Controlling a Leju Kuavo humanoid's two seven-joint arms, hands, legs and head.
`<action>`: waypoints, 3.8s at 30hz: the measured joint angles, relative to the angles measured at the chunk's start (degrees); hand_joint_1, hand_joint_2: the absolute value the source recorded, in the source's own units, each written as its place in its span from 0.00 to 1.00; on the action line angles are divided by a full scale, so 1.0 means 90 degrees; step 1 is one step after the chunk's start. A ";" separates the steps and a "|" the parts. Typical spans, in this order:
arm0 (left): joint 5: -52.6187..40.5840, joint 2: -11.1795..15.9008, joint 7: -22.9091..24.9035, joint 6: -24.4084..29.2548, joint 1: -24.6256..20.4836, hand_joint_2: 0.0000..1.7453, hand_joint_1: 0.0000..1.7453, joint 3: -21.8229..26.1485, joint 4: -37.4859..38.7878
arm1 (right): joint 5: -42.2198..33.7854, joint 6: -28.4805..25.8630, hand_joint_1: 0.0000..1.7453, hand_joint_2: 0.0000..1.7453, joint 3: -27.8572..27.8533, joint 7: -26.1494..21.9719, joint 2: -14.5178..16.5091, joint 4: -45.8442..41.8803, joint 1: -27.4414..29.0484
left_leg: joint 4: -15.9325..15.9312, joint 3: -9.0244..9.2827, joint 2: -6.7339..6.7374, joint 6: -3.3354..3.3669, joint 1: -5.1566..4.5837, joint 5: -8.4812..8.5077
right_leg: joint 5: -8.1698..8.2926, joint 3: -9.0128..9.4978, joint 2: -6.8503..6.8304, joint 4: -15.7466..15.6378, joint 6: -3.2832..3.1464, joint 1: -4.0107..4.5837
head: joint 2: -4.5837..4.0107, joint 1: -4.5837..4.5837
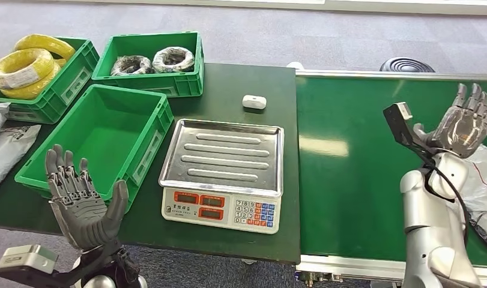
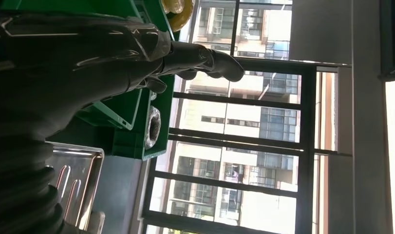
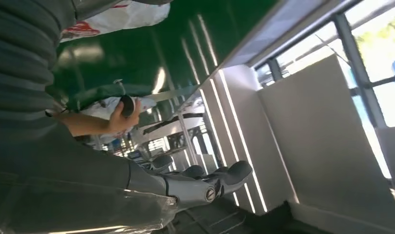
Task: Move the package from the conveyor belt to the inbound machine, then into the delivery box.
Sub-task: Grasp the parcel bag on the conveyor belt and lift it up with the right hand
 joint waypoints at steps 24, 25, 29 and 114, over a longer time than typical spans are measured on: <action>-0.0098 -0.0017 0.0001 -0.0146 0.0118 1.00 0.00 0.0209 -0.0053 | -0.1497 0.3813 0.00 1.00 -0.0861 -0.1535 -0.1100 0.2605 0.0111 | -0.0002 -0.0018 -0.0006 0.0003 0.0000 -0.0001 | -0.0003 -0.0012 -0.0016 -0.0002 0.0001 0.0001 | 0.0000 -0.0001; -0.0087 -0.0017 0.0001 -0.0163 0.0089 1.00 0.00 0.0236 -0.0051 | -0.1556 0.3991 0.00 1.00 -0.0930 -0.1650 -0.1073 0.2621 0.0250 | -0.0002 -0.0021 -0.0007 0.0003 -0.0001 -0.0002 | -0.0003 -0.0013 -0.0017 -0.0002 0.0001 0.0001 | 0.0000 -0.0002; -0.0072 -0.0017 0.0001 -0.0186 0.0016 1.00 0.00 0.0310 -0.0049 | -0.1624 0.4214 0.00 1.00 -0.1113 -0.1750 -0.1019 0.2674 0.0615 | -0.0002 -0.0023 0.0002 0.0003 -0.0001 -0.0002 | -0.0003 -0.0018 -0.0012 -0.0001 0.0001 0.0001 | 0.0000 -0.0002; -0.0413 -0.0211 0.0001 -0.0189 0.0020 1.00 0.00 0.0536 -0.0335 | -0.0072 0.3313 0.00 1.00 -0.3154 -0.2011 -0.0424 0.1382 0.1466 | 0.0008 -0.0028 0.0005 0.0024 -0.0014 0.0004 | 0.0009 -0.0015 -0.0007 -0.0007 0.0017 -0.0010 | 0.0000 -0.0001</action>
